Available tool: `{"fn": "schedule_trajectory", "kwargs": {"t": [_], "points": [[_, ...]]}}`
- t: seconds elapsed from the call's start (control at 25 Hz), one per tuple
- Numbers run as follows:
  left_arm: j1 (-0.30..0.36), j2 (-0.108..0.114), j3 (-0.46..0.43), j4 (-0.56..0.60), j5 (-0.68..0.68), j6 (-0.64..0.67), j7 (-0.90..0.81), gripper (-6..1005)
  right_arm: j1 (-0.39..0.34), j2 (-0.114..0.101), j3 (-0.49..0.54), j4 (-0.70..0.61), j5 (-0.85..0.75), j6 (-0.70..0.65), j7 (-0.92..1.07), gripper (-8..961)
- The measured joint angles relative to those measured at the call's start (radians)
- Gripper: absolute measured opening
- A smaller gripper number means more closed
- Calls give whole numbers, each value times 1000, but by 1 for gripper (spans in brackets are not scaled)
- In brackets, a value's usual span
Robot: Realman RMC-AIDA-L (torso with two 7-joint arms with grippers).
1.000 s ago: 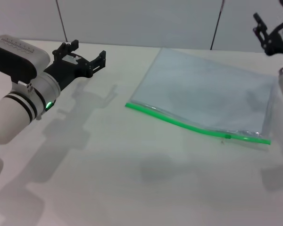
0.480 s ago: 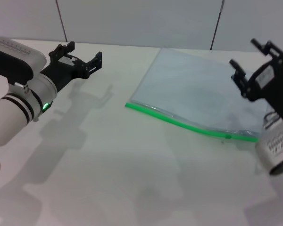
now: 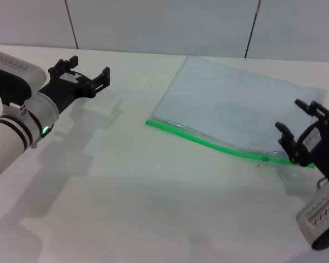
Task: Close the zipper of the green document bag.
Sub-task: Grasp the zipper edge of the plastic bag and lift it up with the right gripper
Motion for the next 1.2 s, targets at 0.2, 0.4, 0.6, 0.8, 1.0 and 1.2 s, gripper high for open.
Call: {"fn": "schedule_trajectory", "kwargs": {"t": [0.2, 0.4, 0.6, 0.8, 1.0, 1.2], "points": [[14, 3, -3, 0, -8, 0, 2, 878, -4, -2, -9, 54, 0, 23, -36, 557], [24, 6, -4, 2, -34, 0, 6, 877, 1, -1, -19, 97, -1, 44, -65, 557], [39, 7, -4, 1, -38, -1, 7, 877, -5, 1, -26, 120, -7, 48, -81, 556], [55, 12, -4, -1, -60, -2, 7, 877, -32, 3, -33, 112, -8, 48, -125, 555], [68, 18, -4, -1, -78, -2, 7, 877, -58, 5, -27, 92, -4, 41, -188, 555], [72, 20, -4, -1, -88, -5, 7, 877, -56, 6, -21, 100, 3, 36, -191, 556]]}}
